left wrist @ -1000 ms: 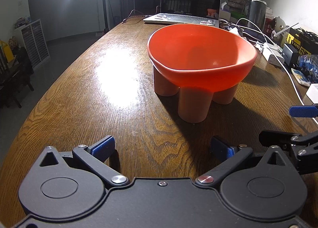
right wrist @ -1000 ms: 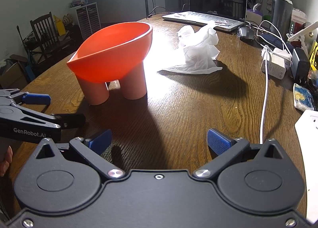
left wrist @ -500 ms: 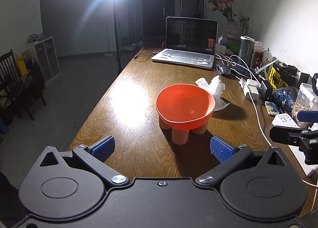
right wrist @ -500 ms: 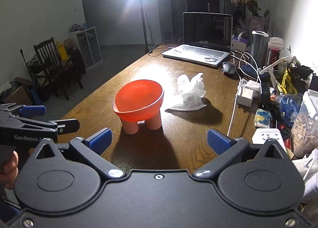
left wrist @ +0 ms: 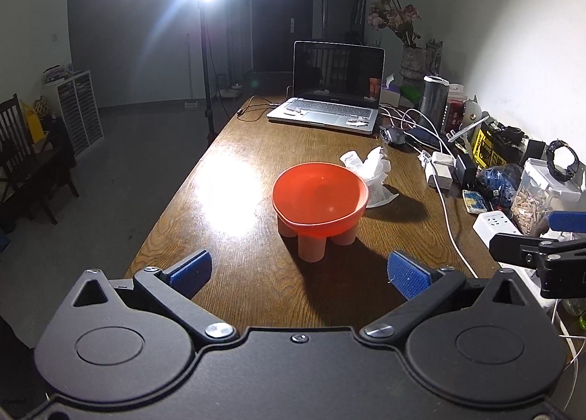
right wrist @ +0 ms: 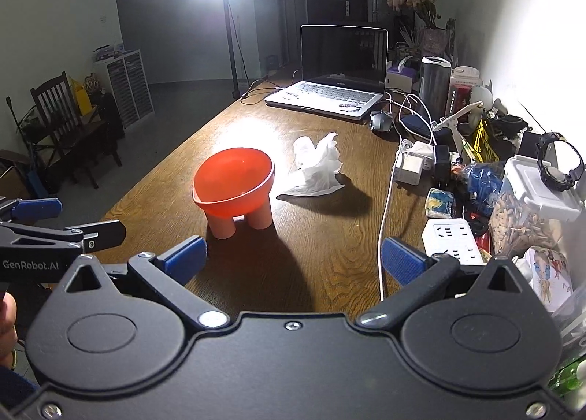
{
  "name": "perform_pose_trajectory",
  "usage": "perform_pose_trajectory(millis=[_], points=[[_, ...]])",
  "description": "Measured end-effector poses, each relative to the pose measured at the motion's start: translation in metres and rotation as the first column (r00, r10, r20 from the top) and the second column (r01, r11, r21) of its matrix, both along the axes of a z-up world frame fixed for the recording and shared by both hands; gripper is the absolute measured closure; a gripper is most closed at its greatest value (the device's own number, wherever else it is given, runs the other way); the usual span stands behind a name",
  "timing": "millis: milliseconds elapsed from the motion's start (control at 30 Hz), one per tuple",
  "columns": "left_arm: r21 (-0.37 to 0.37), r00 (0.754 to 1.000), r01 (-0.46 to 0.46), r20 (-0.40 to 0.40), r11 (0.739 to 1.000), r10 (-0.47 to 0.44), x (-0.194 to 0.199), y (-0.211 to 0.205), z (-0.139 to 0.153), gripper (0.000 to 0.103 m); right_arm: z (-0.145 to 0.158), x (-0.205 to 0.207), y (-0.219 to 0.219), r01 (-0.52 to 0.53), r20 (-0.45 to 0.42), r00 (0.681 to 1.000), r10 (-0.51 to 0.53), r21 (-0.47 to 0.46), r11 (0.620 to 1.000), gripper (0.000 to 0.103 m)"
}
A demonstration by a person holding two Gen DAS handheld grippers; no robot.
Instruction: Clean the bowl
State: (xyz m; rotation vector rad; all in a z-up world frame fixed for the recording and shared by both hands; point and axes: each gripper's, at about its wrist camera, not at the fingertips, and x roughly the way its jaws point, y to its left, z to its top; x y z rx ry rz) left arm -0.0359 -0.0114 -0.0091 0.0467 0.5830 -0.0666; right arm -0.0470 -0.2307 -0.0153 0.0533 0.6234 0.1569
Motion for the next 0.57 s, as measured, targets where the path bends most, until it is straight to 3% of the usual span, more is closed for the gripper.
perform_pose_trajectory(millis=[133,267,567], points=[[0.017,0.999,0.000,0.045,1.000,-0.001,-0.010,-0.002,0.007,0.000,0.001,-0.006,0.005,-0.020,0.016,1.000,0.020,-0.005,1.000,0.000],[0.039,0.999,0.037,0.028,0.999,-0.038,-0.014,-0.007,0.005,0.000,0.000,-0.002,0.010,-0.032,0.014,0.999,0.032,-0.002,0.999,0.000],[0.017,1.000,-0.017,0.011,1.000,0.017,-0.017,0.004,0.003,0.000,0.000,0.007,0.023,-0.095,0.000,0.995,0.095,-0.012,0.995,0.000]])
